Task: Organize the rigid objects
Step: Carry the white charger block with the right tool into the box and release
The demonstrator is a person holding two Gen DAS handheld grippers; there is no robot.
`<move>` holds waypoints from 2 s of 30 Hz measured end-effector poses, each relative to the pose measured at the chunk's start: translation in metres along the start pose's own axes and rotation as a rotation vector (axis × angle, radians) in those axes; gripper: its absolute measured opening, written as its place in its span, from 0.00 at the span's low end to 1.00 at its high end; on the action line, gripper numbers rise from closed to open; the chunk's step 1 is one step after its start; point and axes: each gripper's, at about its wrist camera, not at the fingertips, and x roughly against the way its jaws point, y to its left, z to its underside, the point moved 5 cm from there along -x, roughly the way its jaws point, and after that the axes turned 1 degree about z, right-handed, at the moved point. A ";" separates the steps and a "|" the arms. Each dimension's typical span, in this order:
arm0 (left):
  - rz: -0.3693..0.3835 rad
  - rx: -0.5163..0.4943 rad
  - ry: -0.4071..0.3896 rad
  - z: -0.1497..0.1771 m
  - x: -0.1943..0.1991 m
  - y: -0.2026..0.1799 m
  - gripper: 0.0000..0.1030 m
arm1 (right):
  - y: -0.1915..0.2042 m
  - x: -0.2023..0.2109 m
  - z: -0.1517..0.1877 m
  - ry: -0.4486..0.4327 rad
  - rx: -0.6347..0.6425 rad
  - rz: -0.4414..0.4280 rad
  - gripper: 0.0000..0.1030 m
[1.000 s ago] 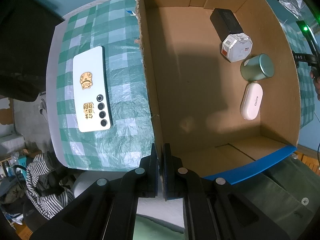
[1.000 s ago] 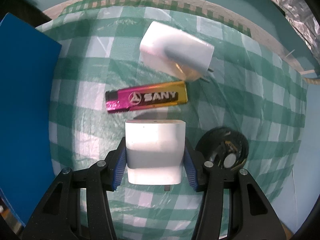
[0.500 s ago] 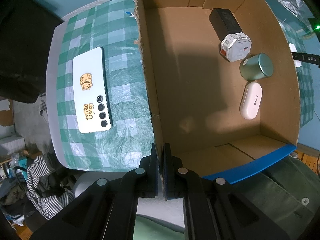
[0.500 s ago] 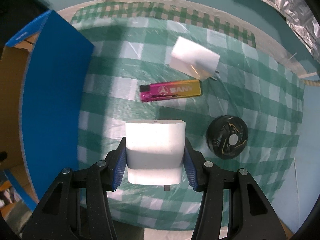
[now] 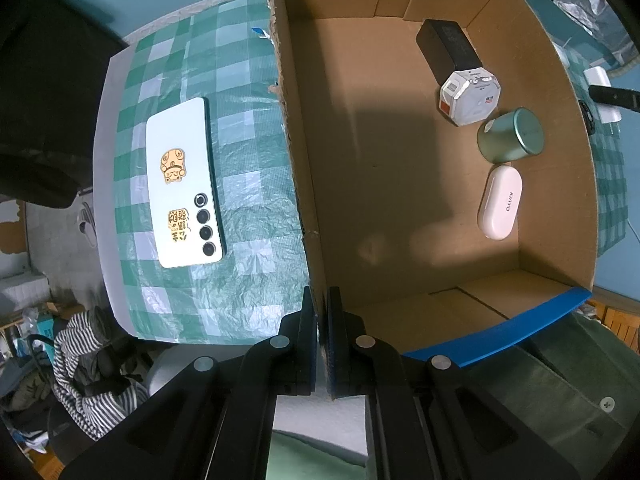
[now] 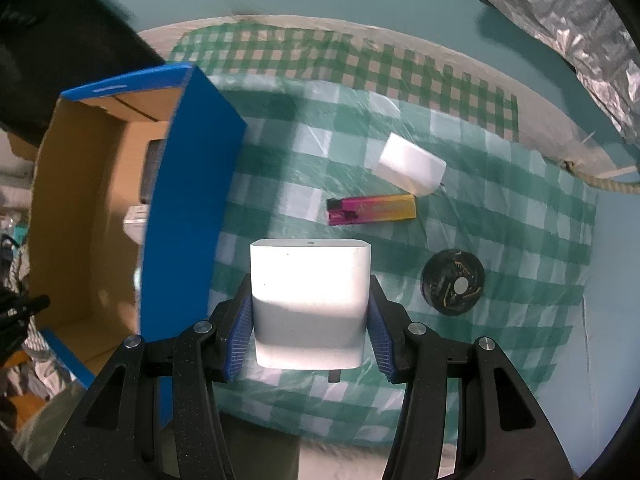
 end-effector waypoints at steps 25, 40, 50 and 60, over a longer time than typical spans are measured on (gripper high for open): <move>-0.003 -0.010 -0.003 0.001 0.001 -0.002 0.04 | 0.117 0.020 -0.051 -0.054 0.245 -0.030 0.50; -0.002 -0.009 -0.005 0.001 0.001 -0.002 0.04 | 0.137 -0.016 -0.058 -0.002 0.290 -0.004 0.50; 0.000 0.006 -0.009 0.001 0.002 -0.001 0.04 | 0.132 -0.021 -0.056 -0.009 0.292 0.011 0.50; -0.004 0.012 -0.006 0.001 0.002 0.000 0.04 | 0.129 0.003 -0.059 -0.061 0.287 -0.006 0.50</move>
